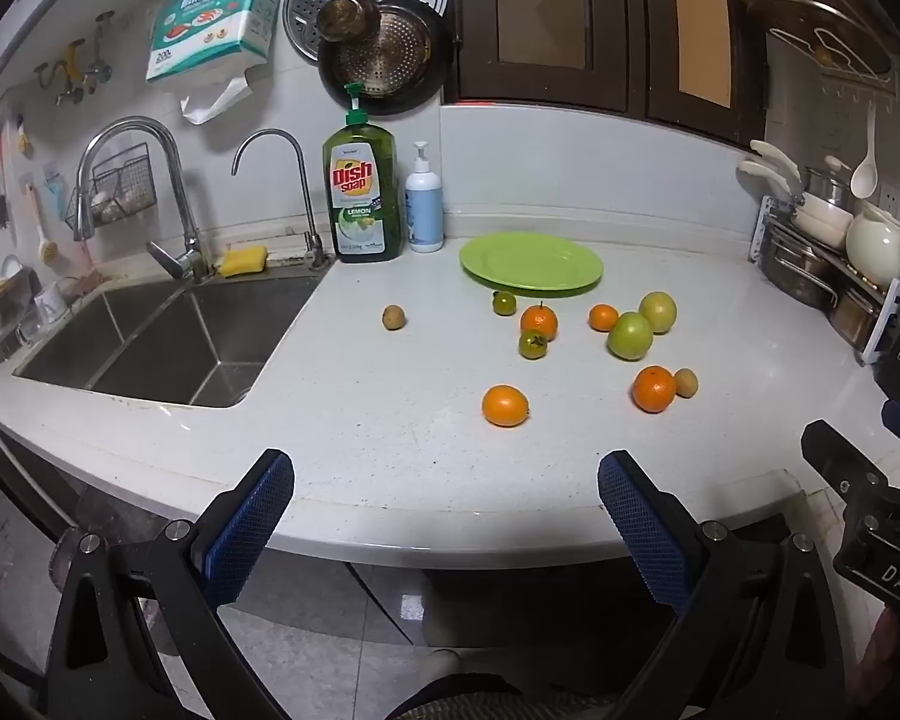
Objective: Organize fruits
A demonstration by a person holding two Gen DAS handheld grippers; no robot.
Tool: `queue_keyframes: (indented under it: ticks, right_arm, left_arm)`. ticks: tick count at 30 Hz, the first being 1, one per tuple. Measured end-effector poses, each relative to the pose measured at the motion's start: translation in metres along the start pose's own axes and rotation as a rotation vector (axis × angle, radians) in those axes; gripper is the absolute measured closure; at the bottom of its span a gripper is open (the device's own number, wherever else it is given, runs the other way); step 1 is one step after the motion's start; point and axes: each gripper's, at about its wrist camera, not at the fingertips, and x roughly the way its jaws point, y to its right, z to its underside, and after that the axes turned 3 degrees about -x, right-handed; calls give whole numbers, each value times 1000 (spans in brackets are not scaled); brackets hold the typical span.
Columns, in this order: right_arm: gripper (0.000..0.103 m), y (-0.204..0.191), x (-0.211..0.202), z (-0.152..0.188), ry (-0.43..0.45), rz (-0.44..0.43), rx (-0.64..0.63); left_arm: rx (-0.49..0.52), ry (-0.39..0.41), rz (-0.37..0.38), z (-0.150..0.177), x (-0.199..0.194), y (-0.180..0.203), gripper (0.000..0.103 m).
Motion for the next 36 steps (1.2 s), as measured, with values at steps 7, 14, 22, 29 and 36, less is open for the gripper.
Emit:
queue_keyframes:
  ticks: [7,14,22,29,36]
  right_arm:
    - [0,-3,0,-4,0,-4,-2]
    - [0,0,-1,-2,6,-12,1]
    - [0,0,-2,-3,11,-18,-10]
    - [0,-1,-3,-3,13,-17,-11]
    - [0,0,-3,-3,17,-21,-13]
  left_arm:
    - [10,7,0,-7,-9,-6,0]
    - [-3,7,-19,-10,-6,-1,0]
    - [-7,7,-21,-8,-3,0,0]
    - [-9,9,-19,-7,-3,-1,0]
    - [-8,9,-19,-7,-3,0,0]
